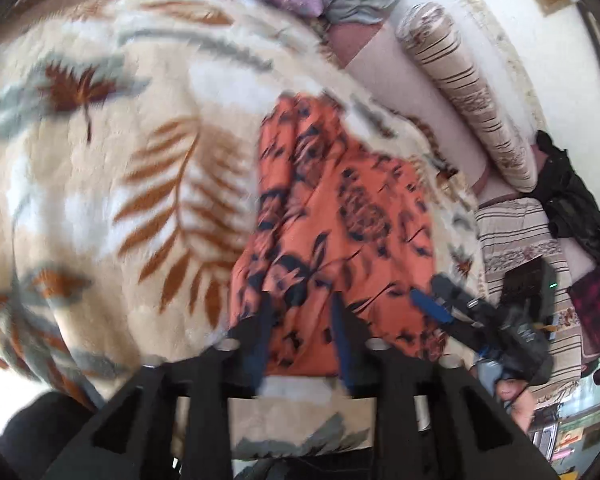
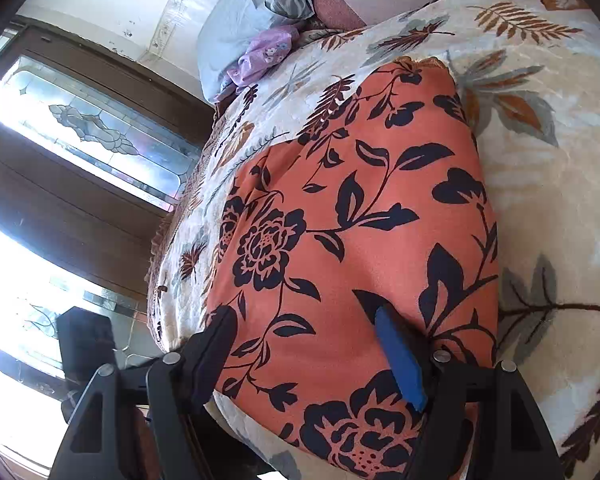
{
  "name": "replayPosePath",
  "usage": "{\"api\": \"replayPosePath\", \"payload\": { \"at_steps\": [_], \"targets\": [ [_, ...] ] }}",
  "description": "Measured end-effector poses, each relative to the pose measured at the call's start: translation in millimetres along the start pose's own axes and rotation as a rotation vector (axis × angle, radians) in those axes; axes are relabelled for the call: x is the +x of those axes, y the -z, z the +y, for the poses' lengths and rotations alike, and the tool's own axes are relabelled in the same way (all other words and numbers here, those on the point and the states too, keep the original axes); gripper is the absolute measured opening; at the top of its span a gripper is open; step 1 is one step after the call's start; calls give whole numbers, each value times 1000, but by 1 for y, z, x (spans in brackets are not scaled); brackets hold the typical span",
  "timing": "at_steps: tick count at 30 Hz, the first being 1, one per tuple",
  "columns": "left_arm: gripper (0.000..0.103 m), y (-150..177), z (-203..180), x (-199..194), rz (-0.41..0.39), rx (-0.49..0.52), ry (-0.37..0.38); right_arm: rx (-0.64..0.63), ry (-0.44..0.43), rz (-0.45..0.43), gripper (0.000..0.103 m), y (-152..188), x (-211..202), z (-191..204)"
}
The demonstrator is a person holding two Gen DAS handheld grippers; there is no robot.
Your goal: Fold small clothes
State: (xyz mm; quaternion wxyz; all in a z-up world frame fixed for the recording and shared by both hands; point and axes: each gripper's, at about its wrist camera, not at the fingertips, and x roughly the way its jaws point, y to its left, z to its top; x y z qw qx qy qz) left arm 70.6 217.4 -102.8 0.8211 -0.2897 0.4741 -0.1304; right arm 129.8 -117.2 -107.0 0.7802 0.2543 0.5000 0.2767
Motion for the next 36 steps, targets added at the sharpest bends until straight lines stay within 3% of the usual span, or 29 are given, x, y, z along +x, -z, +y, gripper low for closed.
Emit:
{"api": "replayPosePath", "payload": {
  "at_steps": [1,2,4,7,8,10,11,13,15,18,19,20,21,23,26,28,30,31,32,33,34,36],
  "targets": [
    [67,-10,-6,-4,-35,23,10,6,-4,1,75,0,0,0],
    [70,-21,-9,-4,-67,49,10,8,-4,3,75,0,0,0],
    [71,-49,-14,14,-63,86,-20,2,1,11,75,-1,1,2],
    [69,-91,-1,59,24,2,-9,2,-7,23,75,-2,1,1],
    [63,-104,3,74,34,-26,-1,4,-12,28,75,-3,1,1],
    [15,-120,10,100,80,-26,-64,8,-24,35,75,-3,1,-1],
    [15,-122,18,116,102,-56,-50,6,-30,38,75,-4,1,-2],
    [15,-122,45,126,99,-200,55,1,-41,44,75,-5,2,-3],
    [15,-117,47,115,62,-213,91,8,-46,48,75,-6,3,-4],
    [20,-112,25,97,20,-110,52,2,-50,52,75,-5,3,-4],
    [28,-111,21,96,-13,-60,30,-3,-54,48,75,-4,3,-5],
    [29,-110,25,107,7,-46,-38,-3,-59,42,75,-3,3,-5],
    [29,-110,35,117,45,-89,-29,0,-65,35,75,-2,3,-6],
    [29,-115,40,107,37,-151,19,4,-62,35,75,-2,3,-6],
    [31,-111,23,83,13,-130,-12,27,-62,45,75,-4,3,-7],
    [59,-97,8,58,-9,-60,25,36,-68,43,75,-5,2,-8],
    [68,-71,-3,31,-73,-6,9,32,-72,35,75,-4,2,-9],
    [66,-56,-5,29,-62,15,-36,27,-72,32,75,-3,2,-9],
    [55,-45,-1,36,-12,16,-81,25,-71,31,75,-3,1,-9],
    [16,-33,9,53,74,-2,-119,25,-70,30,75,-3,1,-9],
    [22,-24,22,63,90,-49,-98,30,-69,30,75,-3,1,-9],
    [23,-24,26,51,44,-88,-60,51,-72,35,75,-3,-1,-10]
  ]
}}
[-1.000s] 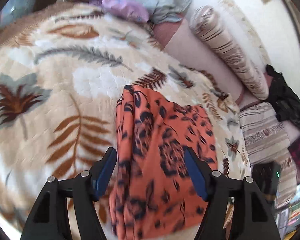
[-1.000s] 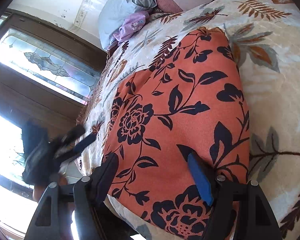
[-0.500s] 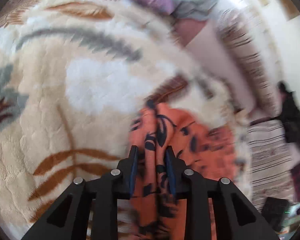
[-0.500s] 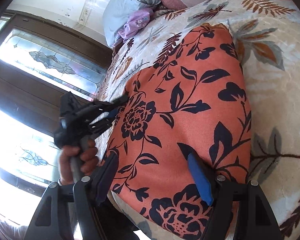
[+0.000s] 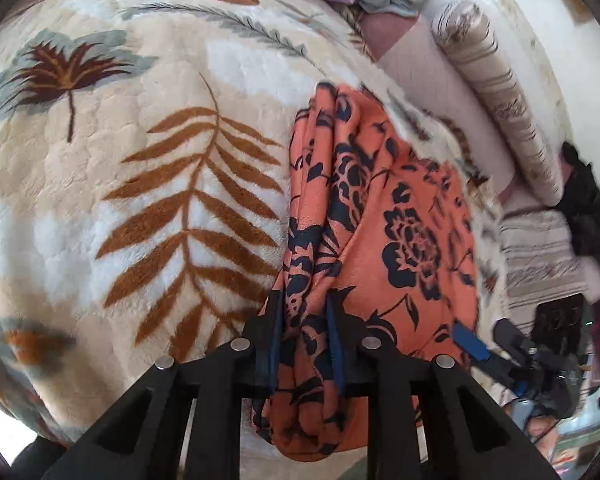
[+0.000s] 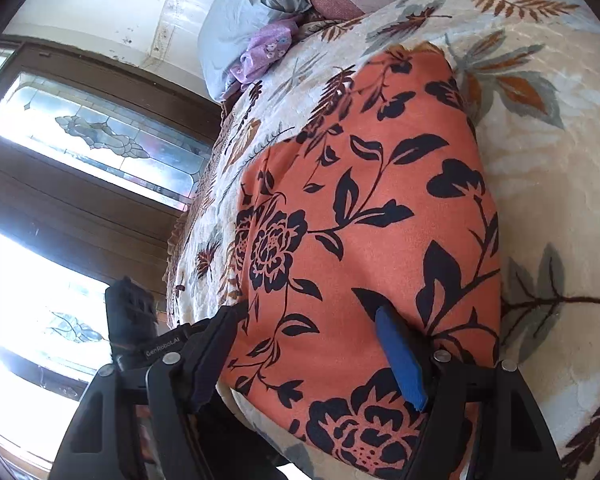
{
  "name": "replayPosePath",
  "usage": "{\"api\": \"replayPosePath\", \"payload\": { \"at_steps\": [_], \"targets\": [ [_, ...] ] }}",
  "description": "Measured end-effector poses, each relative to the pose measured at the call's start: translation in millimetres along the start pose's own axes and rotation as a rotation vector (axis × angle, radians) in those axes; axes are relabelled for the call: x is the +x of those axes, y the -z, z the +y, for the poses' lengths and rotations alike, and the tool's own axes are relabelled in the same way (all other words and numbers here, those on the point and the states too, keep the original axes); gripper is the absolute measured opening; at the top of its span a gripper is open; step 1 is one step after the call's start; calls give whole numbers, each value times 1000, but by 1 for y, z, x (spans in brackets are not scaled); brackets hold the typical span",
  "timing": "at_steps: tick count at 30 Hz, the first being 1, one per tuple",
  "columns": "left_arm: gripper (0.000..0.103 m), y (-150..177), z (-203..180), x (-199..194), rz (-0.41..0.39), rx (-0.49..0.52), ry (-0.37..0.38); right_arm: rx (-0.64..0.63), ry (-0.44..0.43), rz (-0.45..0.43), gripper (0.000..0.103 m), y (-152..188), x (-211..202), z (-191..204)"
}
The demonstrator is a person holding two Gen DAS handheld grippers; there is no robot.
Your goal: Fold small clothes
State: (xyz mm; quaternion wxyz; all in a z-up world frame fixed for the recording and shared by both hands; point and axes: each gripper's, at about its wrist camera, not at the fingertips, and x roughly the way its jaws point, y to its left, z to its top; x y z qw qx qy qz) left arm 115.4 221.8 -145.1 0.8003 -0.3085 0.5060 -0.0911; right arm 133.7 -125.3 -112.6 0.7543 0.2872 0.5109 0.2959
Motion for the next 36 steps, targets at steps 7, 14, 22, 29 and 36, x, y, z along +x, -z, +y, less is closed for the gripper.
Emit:
{"api": "replayPosePath", "payload": {
  "at_steps": [7,14,22,29,36],
  "targets": [
    [70,21,-35,-42,-90,129,-56,14,25,-44,79,27,-39,15],
    [32,44,-24,-20,-25,158,-162,76,15,-34,81,52,-32,-7],
    [70,58,-29,-44,-75,212,-207,37,78,-59,82,65,-50,3],
    [73,55,-38,-47,-96,228,-216,86,63,-97,82,82,-72,-11],
    [79,37,-44,-49,-106,203,-129,112,67,-152,82,71,-94,-24]
  ]
}}
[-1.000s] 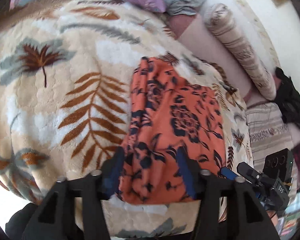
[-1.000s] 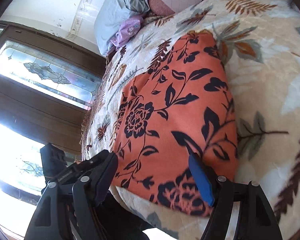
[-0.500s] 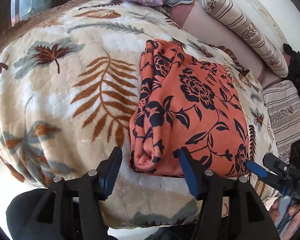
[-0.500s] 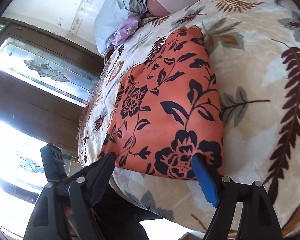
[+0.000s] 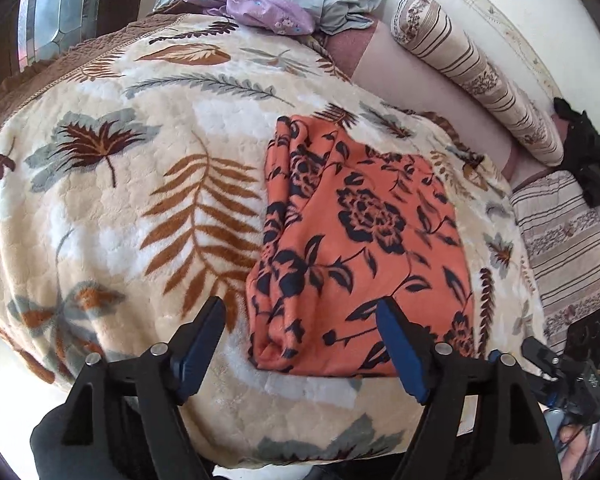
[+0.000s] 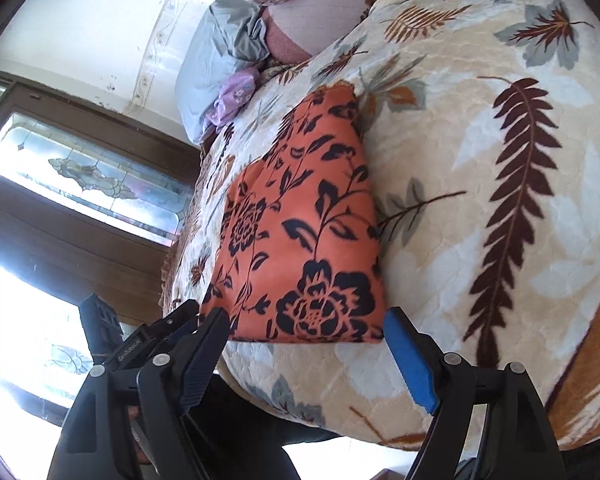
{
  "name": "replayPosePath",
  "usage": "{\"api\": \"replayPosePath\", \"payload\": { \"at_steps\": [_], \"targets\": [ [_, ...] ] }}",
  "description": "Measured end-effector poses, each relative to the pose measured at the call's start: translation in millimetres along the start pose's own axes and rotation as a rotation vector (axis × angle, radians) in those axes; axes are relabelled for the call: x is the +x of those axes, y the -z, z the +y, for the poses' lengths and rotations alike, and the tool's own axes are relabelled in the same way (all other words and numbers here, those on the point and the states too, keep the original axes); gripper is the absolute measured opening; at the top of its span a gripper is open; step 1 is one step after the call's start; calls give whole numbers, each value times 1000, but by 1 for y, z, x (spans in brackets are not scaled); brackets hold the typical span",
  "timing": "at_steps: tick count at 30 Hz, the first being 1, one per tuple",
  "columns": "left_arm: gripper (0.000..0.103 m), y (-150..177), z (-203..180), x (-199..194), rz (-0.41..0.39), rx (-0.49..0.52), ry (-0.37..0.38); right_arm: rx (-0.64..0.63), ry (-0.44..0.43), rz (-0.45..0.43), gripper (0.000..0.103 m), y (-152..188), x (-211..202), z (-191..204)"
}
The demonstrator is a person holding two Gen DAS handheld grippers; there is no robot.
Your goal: Fold small clothes
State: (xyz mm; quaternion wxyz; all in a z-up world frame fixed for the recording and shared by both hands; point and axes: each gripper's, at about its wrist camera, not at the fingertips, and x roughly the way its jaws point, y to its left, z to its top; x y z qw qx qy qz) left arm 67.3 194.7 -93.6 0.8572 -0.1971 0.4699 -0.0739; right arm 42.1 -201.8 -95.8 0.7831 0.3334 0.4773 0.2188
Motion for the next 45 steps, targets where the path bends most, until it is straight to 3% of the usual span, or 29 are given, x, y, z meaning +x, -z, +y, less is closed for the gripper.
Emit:
{"api": "replayPosePath", "payload": {
  "at_steps": [4,11,13,15,16,17,19,22,25,26,28,30,36,45],
  "targets": [
    [81,-21,0,9,-1,-20,76,3,3,2,82,-20,7,-4],
    [83,-65,5,38,-2,-54,136,4,6,9,82,-85,50,-1],
    [89,-64,7,58,56,-65,151,14,15,53,82,-96,75,-6],
    [86,-55,6,95,199,-38,141,41,50,154,82,-98,111,-18],
    [84,-51,6,101,188,-16,121,13,67,151,82,-97,119,-16],
    [84,-49,3,97,150,5,125,-34,76,137,75,-96,119,-8],
    [74,-50,1,95,148,17,113,-117,121,155,59,-92,122,9],
    [66,-49,-1,96,142,25,112,-137,145,176,55,-94,127,8],
    [64,-50,-1,97,144,9,125,-118,136,171,56,-95,130,5],
    [65,-49,0,97,139,-1,133,-101,123,167,61,-95,129,3],
    [70,-46,1,98,121,-14,144,-62,100,167,64,-94,130,0],
    [72,-45,-4,96,120,26,108,-58,101,171,64,-95,130,0],
    [72,-47,-10,92,121,11,52,-65,95,175,64,-96,130,-1],
    [65,-43,-11,94,84,45,51,-156,187,183,57,-93,135,14]
  ]
}}
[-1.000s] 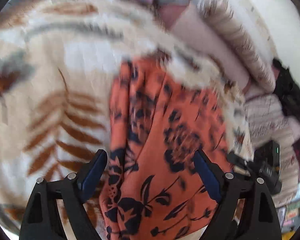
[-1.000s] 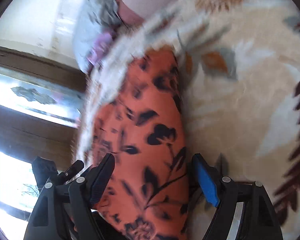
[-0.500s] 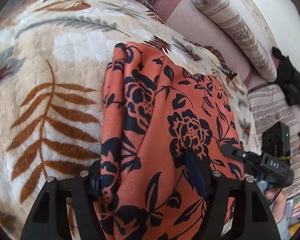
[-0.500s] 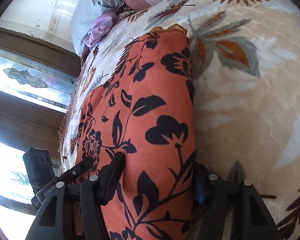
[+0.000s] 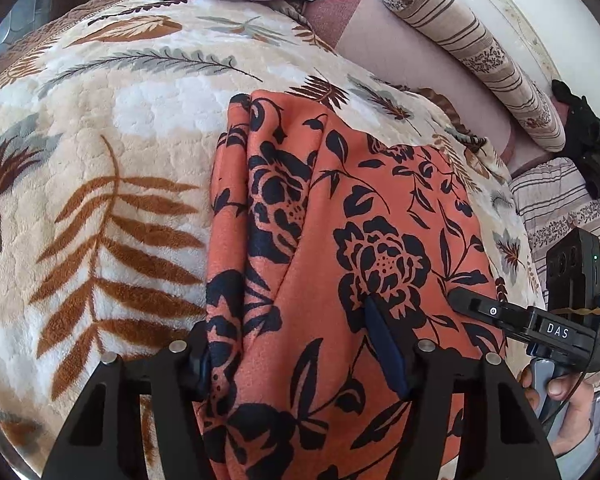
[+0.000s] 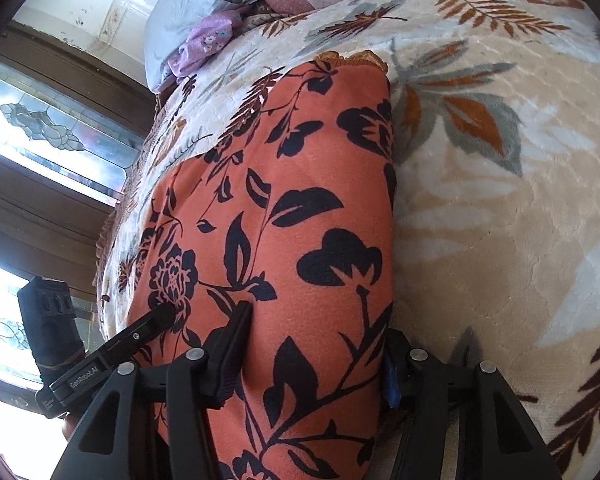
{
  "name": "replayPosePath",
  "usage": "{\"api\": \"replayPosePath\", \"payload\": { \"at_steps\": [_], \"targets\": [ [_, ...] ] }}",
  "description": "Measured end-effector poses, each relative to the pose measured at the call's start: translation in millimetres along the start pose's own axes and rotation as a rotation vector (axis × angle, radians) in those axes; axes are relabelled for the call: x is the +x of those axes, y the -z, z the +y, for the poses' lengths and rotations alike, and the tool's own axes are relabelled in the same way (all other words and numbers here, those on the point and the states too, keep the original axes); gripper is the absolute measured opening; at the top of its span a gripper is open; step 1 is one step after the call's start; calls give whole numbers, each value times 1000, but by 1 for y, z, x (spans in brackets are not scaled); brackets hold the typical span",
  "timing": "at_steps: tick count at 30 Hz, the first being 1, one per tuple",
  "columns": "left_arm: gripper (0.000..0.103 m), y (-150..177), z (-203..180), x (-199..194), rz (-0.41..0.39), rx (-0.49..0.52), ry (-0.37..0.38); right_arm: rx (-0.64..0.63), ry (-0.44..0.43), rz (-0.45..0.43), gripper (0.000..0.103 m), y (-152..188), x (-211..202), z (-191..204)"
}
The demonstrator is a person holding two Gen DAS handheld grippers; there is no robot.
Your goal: Fold small clothes
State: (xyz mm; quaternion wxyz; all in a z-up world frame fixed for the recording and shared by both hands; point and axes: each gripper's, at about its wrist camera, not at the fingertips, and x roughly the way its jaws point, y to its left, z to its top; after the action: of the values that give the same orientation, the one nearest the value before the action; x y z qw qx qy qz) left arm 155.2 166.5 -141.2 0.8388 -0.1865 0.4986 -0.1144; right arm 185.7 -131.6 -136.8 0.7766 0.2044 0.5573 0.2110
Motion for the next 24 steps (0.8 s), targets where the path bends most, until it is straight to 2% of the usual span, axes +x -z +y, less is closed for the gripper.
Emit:
{"api": "replayPosePath", "payload": {
  "at_steps": [17,20,24],
  "targets": [
    [58,5,4,-6,-24,10,19,-14,54,-4,57,1,6,14],
    [52,6,4,-8,-25,10,26,-29,70,-7,56,1,5,18],
    [38,5,9,-14,-24,-12,46,-66,88,-22,52,3,0,29]
  ]
}}
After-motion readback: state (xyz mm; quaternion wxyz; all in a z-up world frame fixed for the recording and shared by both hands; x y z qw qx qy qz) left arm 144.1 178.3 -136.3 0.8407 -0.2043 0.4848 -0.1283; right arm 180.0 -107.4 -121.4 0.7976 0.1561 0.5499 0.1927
